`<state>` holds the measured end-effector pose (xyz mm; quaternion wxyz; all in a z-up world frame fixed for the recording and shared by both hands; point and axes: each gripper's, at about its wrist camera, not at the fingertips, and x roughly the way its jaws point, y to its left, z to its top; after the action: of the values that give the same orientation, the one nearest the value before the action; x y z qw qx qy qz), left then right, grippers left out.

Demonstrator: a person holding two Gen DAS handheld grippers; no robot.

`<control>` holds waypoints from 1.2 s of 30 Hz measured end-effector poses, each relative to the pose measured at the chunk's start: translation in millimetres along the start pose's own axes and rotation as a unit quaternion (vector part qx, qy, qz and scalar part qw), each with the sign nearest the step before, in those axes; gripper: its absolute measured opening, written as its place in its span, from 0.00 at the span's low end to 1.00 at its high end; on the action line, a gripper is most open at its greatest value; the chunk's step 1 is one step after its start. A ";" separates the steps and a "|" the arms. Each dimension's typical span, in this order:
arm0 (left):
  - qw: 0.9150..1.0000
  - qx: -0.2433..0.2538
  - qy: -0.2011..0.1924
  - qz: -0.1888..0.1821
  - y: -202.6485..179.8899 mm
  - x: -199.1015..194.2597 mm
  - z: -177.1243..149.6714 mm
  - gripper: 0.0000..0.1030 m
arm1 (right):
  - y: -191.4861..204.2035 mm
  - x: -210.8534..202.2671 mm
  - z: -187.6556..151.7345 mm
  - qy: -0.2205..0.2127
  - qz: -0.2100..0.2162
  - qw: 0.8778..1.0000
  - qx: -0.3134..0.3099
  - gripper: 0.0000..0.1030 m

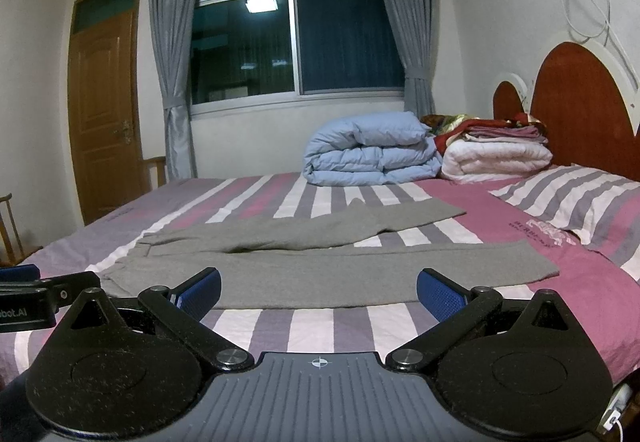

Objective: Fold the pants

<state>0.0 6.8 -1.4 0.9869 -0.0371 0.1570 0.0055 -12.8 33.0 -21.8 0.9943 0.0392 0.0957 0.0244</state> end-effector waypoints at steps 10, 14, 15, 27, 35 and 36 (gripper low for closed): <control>1.000 0.002 0.000 0.002 2.2 1.6 -1.5 0.94 | 2.2 1.3 -2.5 0.003 0.001 1.000 0.001 1.00; 1.000 0.003 0.000 0.000 3.8 2.4 -1.9 0.94 | 1.9 1.2 -2.8 0.003 0.001 1.000 0.001 1.00; 1.000 0.003 0.000 0.000 4.9 2.7 -2.0 0.94 | 2.5 1.2 -2.9 0.002 0.001 1.000 0.001 1.00; 1.000 0.010 0.003 0.010 11.5 3.5 -4.7 0.94 | 3.1 3.8 -7.5 0.004 0.002 1.000 0.001 1.00; 0.999 -0.004 0.026 0.020 57.7 30.9 17.8 0.94 | 10.6 47.6 14.2 0.029 0.055 0.998 -0.005 1.00; 0.999 -0.007 0.032 0.033 68.6 38.3 23.9 0.94 | 11.0 58.7 21.1 0.036 0.068 0.997 0.000 1.00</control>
<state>42.3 77.0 4.5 0.9804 -0.0388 0.1892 0.0378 48.4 45.7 -11.3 0.9863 0.0452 0.1287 0.0932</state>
